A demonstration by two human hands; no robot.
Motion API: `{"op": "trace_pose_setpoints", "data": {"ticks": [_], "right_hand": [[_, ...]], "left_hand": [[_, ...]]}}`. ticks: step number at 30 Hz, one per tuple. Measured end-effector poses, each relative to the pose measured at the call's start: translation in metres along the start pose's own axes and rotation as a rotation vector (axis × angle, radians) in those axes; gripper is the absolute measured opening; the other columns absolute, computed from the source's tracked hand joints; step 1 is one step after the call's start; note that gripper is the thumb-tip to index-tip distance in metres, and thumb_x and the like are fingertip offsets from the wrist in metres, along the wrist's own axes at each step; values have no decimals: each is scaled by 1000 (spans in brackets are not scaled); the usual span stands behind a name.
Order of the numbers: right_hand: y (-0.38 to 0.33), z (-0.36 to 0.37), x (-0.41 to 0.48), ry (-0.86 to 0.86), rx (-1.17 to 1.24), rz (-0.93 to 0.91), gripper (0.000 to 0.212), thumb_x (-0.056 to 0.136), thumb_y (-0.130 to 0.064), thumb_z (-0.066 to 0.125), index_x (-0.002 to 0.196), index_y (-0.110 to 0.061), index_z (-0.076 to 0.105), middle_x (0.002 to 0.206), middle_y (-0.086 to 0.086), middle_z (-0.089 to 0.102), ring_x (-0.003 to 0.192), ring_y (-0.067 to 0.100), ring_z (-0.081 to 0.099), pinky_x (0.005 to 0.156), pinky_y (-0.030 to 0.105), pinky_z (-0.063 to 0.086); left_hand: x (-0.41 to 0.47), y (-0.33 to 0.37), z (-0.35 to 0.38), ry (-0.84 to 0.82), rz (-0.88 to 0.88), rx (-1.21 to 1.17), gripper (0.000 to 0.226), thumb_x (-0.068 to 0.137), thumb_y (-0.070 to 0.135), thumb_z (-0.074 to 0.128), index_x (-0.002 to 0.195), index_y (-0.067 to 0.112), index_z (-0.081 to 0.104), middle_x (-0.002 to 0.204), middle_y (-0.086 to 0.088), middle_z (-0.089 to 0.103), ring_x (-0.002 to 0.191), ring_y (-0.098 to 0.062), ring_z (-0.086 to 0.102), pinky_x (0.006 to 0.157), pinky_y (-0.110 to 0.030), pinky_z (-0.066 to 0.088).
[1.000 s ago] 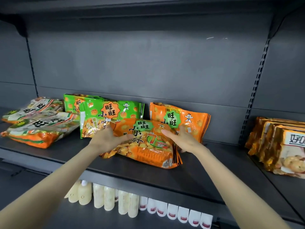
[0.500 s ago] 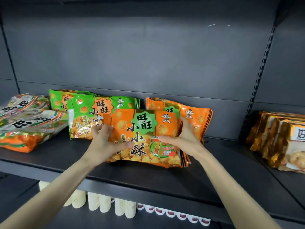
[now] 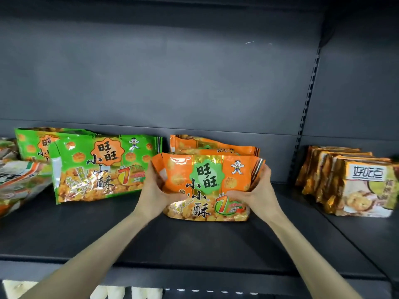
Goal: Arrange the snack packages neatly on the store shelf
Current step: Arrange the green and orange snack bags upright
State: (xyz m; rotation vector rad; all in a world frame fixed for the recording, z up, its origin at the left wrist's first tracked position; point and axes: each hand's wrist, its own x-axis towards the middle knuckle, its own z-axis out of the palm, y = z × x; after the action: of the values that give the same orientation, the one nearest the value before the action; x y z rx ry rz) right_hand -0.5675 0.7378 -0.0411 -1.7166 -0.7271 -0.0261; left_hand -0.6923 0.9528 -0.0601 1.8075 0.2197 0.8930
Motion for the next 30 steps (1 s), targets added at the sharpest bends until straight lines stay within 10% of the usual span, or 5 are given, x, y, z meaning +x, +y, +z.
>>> {"op": "trace_pose_setpoints", "data": {"ticks": [5, 10, 17, 27, 30], "right_hand": [[7, -2, 14, -8, -5, 37, 80, 60, -8, 87, 111, -21, 28, 109, -7, 55, 91, 4, 60, 62, 18, 52], [15, -5, 32, -28, -16, 41, 78, 64, -4, 83, 111, -18, 22, 113, -3, 52, 95, 6, 60, 67, 22, 55], [16, -12, 49, -65, 12, 73, 118, 65, -3, 83, 143, -23, -3, 114, -11, 51, 93, 1, 58, 69, 19, 52], [25, -12, 67, 31, 73, 110, 91, 59, -9, 87, 127, -23, 27, 108, -7, 59, 94, 8, 62, 77, 30, 53], [27, -11, 67, 12, 87, 106, 87, 64, -6, 84, 126, -24, 26, 105, -9, 58, 89, 4, 62, 63, 18, 51]], "left_hand": [[21, -13, 3, -118, -45, 78, 71, 59, 1, 86, 111, 18, 40, 101, 6, 58, 88, -3, 60, 72, -13, 55], [36, -31, 6, -183, -102, 195, 104, 32, 51, 89, 119, 34, 35, 127, -3, 47, 120, -20, 50, 102, -46, 45], [47, -34, 10, -279, -83, 83, 97, 56, 15, 90, 134, 25, 32, 113, 12, 64, 100, -4, 64, 91, -27, 52], [57, -25, 13, -194, -67, 198, 97, 56, 20, 91, 124, 40, 25, 130, 9, 25, 126, -11, 31, 110, -35, 33], [59, -25, 10, -293, -138, 144, 91, 57, 19, 90, 130, 24, 36, 130, 9, 42, 122, -9, 46, 99, -24, 43]]}}
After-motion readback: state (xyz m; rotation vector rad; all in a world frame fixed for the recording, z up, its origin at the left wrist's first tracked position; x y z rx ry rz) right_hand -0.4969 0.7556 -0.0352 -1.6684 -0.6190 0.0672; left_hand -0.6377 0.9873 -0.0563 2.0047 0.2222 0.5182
